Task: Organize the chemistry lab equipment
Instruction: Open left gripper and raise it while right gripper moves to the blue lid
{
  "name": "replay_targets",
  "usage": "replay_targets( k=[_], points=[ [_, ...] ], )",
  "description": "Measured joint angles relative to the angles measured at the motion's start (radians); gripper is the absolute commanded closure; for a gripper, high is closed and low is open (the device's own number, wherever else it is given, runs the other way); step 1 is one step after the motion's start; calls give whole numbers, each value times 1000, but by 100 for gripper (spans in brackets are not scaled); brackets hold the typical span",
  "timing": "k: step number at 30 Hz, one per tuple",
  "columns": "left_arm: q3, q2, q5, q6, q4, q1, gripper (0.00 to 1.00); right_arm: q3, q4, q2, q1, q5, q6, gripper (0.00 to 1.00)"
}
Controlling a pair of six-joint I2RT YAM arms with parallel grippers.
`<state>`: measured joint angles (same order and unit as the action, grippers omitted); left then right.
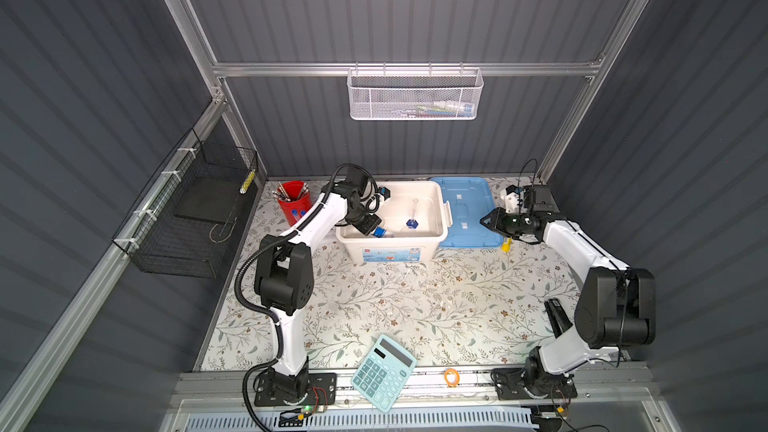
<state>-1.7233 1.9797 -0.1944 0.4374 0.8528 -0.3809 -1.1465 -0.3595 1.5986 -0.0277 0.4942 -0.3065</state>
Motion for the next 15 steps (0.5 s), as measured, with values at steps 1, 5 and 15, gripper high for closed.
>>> replay_targets(
  k=[1, 5, 15],
  points=[
    [0, 3, 0, 0, 0, 0, 100, 0, 0, 0, 0, 0, 0, 67],
    [0, 20, 3, -2, 0, 0, 98, 0, 0, 0, -2, 0, 0, 67],
    [0, 29, 12, -4, -1, 0, 78, 0, 0, 0, -6, 0, 0, 67]
  ],
)
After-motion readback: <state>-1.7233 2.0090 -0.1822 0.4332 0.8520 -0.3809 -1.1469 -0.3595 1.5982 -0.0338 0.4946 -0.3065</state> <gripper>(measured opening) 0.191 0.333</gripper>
